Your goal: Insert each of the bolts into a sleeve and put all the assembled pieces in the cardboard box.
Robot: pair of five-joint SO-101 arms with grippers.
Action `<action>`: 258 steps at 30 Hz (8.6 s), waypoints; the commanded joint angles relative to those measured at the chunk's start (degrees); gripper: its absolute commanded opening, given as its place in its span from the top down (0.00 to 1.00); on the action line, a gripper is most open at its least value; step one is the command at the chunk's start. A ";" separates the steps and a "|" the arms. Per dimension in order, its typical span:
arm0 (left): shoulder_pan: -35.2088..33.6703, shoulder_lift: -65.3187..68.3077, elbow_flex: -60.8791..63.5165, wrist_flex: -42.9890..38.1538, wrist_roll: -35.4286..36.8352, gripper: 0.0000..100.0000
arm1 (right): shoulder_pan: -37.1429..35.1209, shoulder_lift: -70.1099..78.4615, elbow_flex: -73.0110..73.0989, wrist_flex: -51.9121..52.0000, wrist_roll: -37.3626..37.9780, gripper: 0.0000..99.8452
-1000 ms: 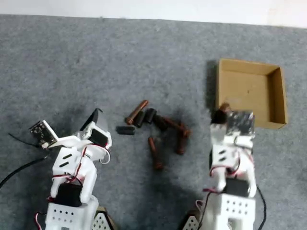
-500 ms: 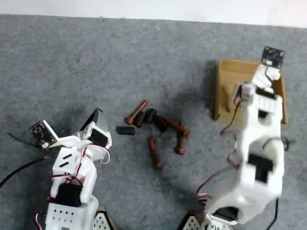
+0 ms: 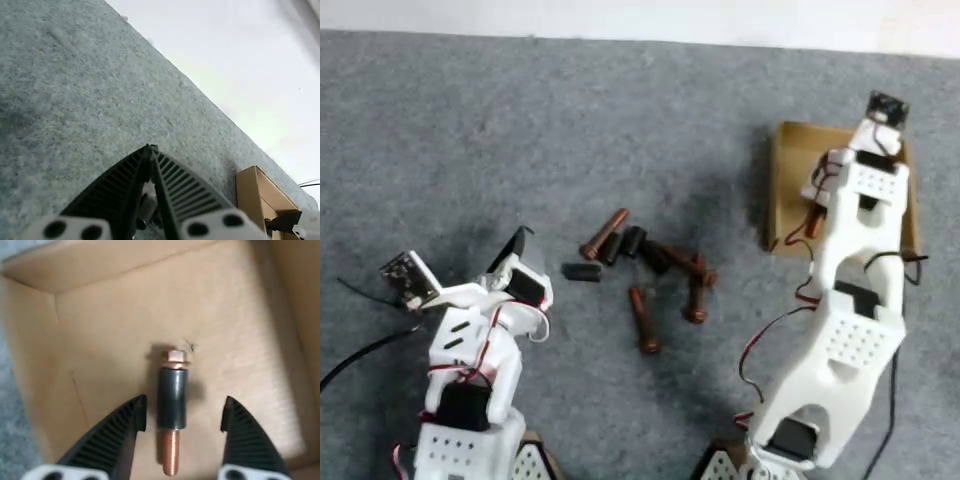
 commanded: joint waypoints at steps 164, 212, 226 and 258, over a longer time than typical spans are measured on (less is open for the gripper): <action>6.37 84.35 -42.51 -8.26 -46.42 0.78 | -35.82 -80.75 92.18 -35.47 11.60 1.00; 7.43 118.55 -77.14 22.33 -58.29 0.98 | -35.91 -80.75 92.26 -35.47 11.60 1.00; 2.15 98.68 -59.65 16.88 -63.65 1.00 | -35.91 -80.92 92.35 -35.56 15.91 1.00; -16.92 75.65 -44.88 25.76 -123.78 0.82 | -35.91 -80.84 95.16 -40.40 16.35 1.00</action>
